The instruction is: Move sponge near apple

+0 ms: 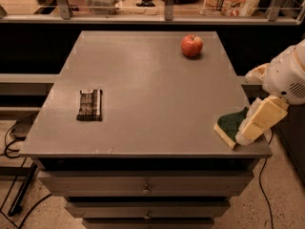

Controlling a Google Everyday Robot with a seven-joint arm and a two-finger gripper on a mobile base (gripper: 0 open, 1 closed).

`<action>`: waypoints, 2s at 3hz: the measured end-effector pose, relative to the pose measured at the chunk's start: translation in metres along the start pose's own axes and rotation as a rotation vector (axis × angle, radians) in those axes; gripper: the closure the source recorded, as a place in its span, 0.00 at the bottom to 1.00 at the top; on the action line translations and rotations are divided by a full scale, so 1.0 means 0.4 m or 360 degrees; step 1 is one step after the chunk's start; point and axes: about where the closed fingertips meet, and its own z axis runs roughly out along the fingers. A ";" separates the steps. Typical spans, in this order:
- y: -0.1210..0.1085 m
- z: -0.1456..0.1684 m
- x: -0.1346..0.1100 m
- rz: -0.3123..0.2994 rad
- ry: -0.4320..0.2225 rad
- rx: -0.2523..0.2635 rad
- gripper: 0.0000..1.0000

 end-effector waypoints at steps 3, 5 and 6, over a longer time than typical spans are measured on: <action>0.031 0.163 0.066 0.0202 0.0023 -0.0130 0.00; 0.005 0.147 0.091 0.0275 0.0035 -0.0062 0.41; -0.011 0.120 0.079 0.0261 0.0021 -0.0015 0.64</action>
Offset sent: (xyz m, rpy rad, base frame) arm -0.0036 0.0126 -0.0787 0.0625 0.1387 -0.0756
